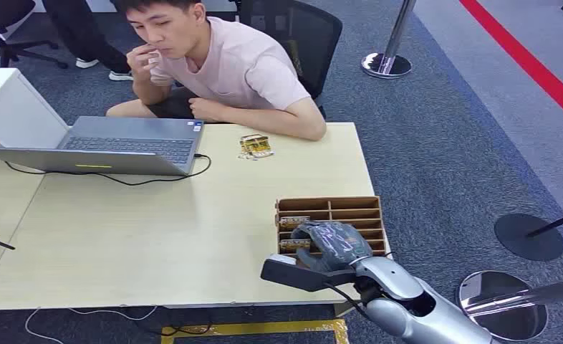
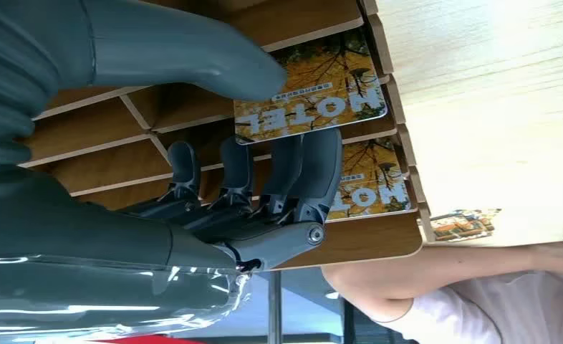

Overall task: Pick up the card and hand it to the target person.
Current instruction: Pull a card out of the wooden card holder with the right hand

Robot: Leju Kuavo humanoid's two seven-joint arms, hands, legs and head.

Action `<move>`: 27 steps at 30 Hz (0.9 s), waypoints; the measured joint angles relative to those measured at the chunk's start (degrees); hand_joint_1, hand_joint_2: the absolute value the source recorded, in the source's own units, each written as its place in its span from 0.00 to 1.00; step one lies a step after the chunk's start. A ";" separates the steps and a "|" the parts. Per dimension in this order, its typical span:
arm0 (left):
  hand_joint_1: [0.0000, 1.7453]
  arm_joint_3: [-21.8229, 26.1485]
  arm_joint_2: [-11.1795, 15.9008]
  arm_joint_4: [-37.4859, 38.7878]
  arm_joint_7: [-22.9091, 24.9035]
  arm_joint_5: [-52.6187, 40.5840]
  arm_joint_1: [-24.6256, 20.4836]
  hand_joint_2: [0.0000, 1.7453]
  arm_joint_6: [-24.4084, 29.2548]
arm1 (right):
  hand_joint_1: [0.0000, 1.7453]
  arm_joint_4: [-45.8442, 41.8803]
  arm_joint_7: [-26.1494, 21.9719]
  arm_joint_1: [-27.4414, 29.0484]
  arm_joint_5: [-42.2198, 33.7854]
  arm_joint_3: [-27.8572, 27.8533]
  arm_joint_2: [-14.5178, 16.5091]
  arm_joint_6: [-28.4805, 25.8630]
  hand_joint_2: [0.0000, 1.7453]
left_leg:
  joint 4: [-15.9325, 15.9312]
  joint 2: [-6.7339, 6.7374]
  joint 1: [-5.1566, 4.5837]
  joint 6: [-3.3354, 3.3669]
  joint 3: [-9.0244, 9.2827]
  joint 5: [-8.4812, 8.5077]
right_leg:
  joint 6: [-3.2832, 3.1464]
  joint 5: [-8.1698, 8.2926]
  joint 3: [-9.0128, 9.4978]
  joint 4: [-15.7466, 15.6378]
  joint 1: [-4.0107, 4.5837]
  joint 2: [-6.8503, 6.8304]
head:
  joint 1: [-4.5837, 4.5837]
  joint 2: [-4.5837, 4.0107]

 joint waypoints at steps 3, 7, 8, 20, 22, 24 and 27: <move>0.00 0.01 -0.01 0.00 0.00 0.00 0.00 0.00 0.00 | 0.84 -0.01 -0.01 0.00 0.00 -0.01 0.00 -0.01 1.00 | 0.00 0.00 0.00 0.00 0.00 0.00 | 0.00 0.00 0.00 0.00 0.00 0.00 | 0.00 0.00; 0.00 0.02 -0.02 0.00 0.00 0.00 0.00 0.00 0.01 | 0.84 -0.19 -0.28 0.01 -0.05 -0.25 0.00 -0.26 1.00 | 0.00 0.00 0.00 0.00 0.00 0.00 | 0.00 0.00 0.00 0.00 0.00 0.00 | 0.00 0.00; 0.00 0.02 -0.01 0.00 0.00 0.00 0.00 0.00 0.01 | 0.84 -0.22 -0.33 0.01 -0.07 -0.30 0.00 -0.31 1.00 | 0.00 0.00 0.00 0.00 0.00 0.00 | 0.00 0.00 0.00 0.00 0.00 0.00 | 0.00 0.00; 0.00 0.02 0.00 0.00 0.00 0.00 0.00 0.00 0.02 | 0.84 -0.42 -0.67 0.03 -0.11 -0.60 0.00 -0.60 1.00 | 0.00 0.00 0.00 0.00 0.00 0.00 | 0.00 0.00 0.00 0.00 0.00 0.00 | 0.00 0.00; 0.00 0.02 0.00 0.00 0.00 0.00 0.00 0.00 0.02 | 0.84 -0.42 -0.67 0.04 -0.11 -0.66 0.00 -0.60 1.00 | 0.00 0.00 0.00 0.00 0.00 0.00 | 0.00 0.00 0.00 0.00 0.00 0.00 | 0.00 0.00; 0.00 0.02 0.00 0.00 0.00 0.00 0.00 0.00 0.02 | 0.84 -0.48 -0.76 0.05 -0.12 -0.76 0.00 -0.70 1.00 | 0.00 0.00 0.00 0.00 0.00 0.00 | 0.00 0.00 0.00 0.00 0.00 0.00 | 0.00 0.00; 0.00 0.02 0.00 0.00 0.00 0.00 0.00 0.00 0.02 | 0.84 -0.55 -0.86 0.06 -0.13 -0.82 0.00 -0.80 1.00 | 0.00 0.00 0.00 0.00 0.00 0.00 | 0.00 0.00 0.00 0.00 0.00 0.00 | 0.00 0.00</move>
